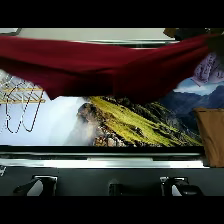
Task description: Fold the clothes and pants, and hang the long-sleeved shirts on hangers.
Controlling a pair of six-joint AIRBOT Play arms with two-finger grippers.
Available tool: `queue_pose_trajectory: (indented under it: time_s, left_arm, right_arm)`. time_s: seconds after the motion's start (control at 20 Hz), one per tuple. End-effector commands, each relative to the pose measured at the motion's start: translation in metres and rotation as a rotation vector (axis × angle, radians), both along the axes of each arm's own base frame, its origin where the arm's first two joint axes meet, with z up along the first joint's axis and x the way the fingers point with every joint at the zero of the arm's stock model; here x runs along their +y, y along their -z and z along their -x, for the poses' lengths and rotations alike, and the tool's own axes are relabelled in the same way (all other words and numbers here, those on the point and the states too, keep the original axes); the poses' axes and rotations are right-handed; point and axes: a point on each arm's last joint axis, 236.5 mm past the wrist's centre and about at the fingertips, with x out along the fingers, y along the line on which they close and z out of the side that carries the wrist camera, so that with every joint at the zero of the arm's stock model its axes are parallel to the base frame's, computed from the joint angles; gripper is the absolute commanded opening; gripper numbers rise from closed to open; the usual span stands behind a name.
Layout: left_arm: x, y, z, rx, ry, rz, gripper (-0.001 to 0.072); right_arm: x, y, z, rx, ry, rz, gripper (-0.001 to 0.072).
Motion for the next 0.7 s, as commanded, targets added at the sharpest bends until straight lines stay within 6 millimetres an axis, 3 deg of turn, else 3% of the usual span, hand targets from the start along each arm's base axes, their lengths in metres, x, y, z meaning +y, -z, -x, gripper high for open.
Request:
queue_pose_trajectory:
  time_s: [0.0,0.15,0.3,0.45,0.65]
  left_arm:
    - [0.031,-0.041,0.088,-0.049,-0.264,-0.059,0.0012]
    - [0.033,-0.033,0.115,-0.011,-0.303,-0.084,0.0012]
    - [0.033,-0.015,0.102,0.067,-0.275,-0.102,0.0012]
    - [0.023,0.016,0.061,0.184,-0.143,-0.128,0.0012]
    - [0.021,0.098,-0.023,0.405,0.037,-0.095,0.0012]
  right_arm:
    - [-0.017,-0.065,0.093,-0.203,0.125,-0.062,0.0030]
    - [-0.028,-0.079,0.124,-0.251,0.186,-0.149,0.0030]
    - [-0.026,-0.072,0.112,-0.199,0.180,-0.184,0.0030]
    - [-0.028,-0.036,0.072,-0.025,0.190,-0.188,0.0030]
    - [-0.029,0.057,-0.016,0.368,0.207,-0.211,0.0030]
